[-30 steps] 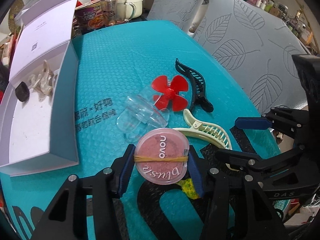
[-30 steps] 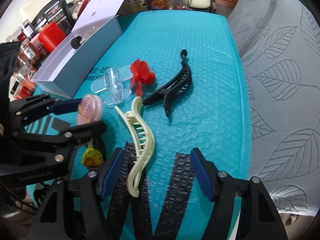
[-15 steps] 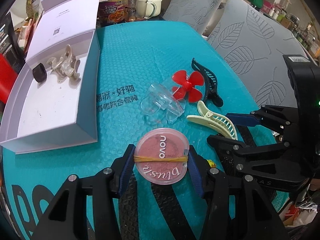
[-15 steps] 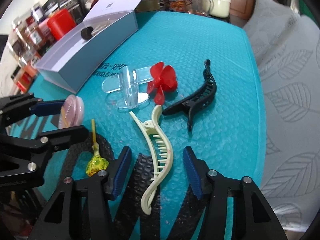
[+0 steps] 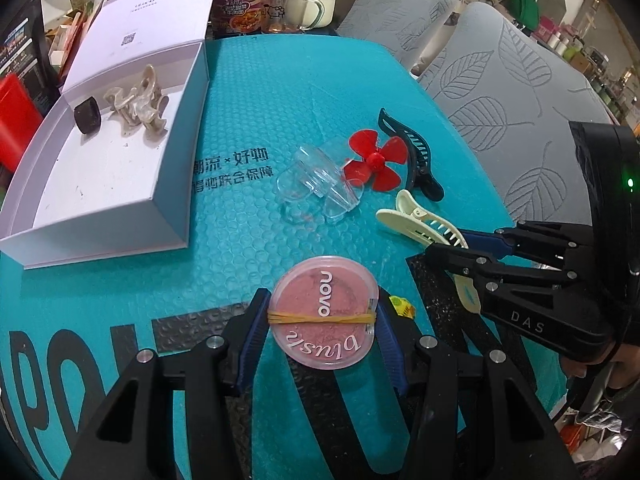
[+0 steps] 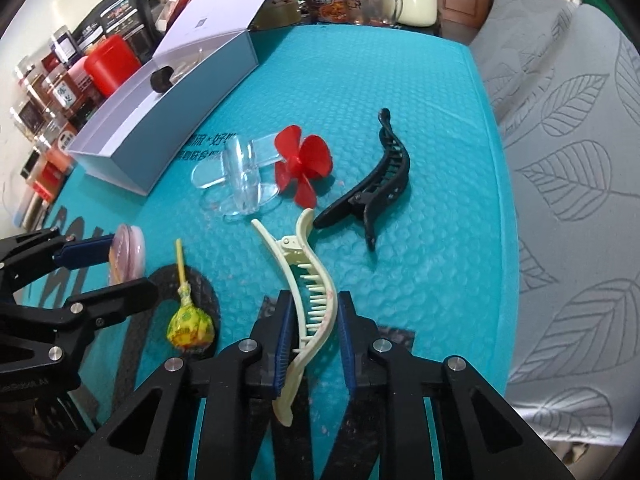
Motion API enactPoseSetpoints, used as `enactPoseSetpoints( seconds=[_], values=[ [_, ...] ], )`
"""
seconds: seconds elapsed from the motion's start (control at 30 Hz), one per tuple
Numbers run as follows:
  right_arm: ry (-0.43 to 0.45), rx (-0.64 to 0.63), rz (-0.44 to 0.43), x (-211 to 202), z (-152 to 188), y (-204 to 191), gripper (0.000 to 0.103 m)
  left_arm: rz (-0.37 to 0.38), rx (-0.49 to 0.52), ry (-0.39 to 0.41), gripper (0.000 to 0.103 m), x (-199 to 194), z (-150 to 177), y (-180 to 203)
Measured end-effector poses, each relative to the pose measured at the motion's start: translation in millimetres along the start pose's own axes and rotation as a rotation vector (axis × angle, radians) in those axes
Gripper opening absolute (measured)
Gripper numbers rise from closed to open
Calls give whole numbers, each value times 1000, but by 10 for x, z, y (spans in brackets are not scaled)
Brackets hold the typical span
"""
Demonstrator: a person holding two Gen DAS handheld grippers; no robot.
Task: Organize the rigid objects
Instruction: 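Lift the cream claw clip and pink compact and carry both toward the white box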
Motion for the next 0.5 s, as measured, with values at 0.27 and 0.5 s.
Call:
enactPoseSetpoints(
  seconds=[0.27, 0.5],
  values=[
    [-21, -11, -33, -152, 240, -36, 21, -2, 7, -1, 51, -72, 54, 153],
    [-15, 4, -36, -340, 379, 47, 21, -4, 4, 12, 51, -205, 121, 301]
  ],
)
Point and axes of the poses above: each gripper's, at about its wrist camera, not at the fingertips, and x roughly the way its jaws point, y to its right, z to its underside, the point moved 5 cm from there along x, roughly the way its jaws point, and after that the axes turned 7 degrees about z, right-handed, at the moved point
